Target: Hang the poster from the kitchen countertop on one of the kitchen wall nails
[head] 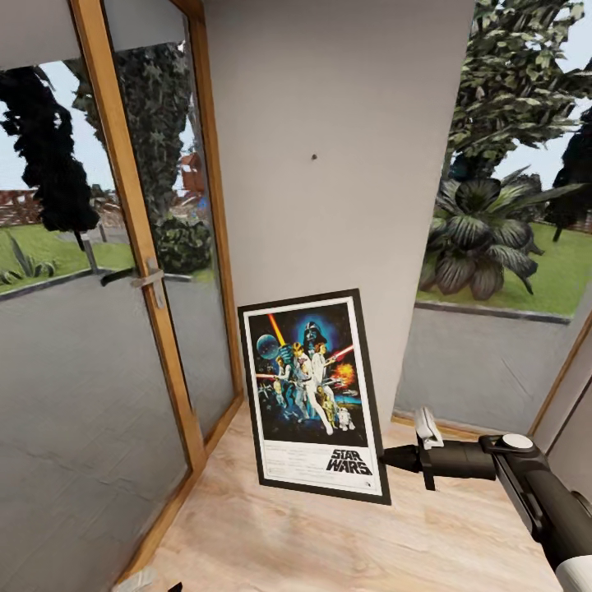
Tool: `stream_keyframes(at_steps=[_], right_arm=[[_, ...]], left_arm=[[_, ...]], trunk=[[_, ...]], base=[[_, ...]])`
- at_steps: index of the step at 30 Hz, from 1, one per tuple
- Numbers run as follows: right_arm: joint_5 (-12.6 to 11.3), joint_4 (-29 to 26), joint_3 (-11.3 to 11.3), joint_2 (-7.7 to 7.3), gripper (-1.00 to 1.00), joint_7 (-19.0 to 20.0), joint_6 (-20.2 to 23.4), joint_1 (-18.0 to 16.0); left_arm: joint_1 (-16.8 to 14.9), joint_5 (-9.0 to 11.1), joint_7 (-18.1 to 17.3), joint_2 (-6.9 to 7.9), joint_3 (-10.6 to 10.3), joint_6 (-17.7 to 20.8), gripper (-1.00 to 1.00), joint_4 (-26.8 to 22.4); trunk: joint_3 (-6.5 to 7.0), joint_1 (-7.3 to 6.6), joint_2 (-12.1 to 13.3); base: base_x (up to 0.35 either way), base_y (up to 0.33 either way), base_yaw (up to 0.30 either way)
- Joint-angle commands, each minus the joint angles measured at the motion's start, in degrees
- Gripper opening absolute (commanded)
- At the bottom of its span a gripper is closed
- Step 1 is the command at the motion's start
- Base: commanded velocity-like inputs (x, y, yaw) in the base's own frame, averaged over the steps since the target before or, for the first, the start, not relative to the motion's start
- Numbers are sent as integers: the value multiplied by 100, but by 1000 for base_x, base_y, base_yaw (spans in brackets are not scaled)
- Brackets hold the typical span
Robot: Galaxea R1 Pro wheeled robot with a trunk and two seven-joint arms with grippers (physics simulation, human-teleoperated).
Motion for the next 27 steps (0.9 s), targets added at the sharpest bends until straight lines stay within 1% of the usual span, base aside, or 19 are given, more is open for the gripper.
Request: stream_keyframes(at_steps=[1,4,7,23,27], right_arm=[[-8,-1,-5,0,-100,34,77,-3],[-8,2,-11,0,-100,39,77,-3],[-8,3,-10,0,-100,40,83,-3],[-8,8,-12,0,-100,41,86,-3],[-8,8,-12,-3,-100,39,86,-3]], left_arm=[[-3,28,-27,1,11,6,100,10],[-3,28,-27,1,11,6,100,7],[-3,28,-27,1,11,6,100,7],[-3,28,-27,1,11,2,100,7],[-3,28,-26,1,7,-14,100,1]], trunk=[[-3,4,-4],[0,4,-4],[8,4,-4],[72,4,-4],[89,4,-4]], base=[[229,295,-13],[229,295,-73],[229,294,-200],[245,279,-288],[160,172,-291]])
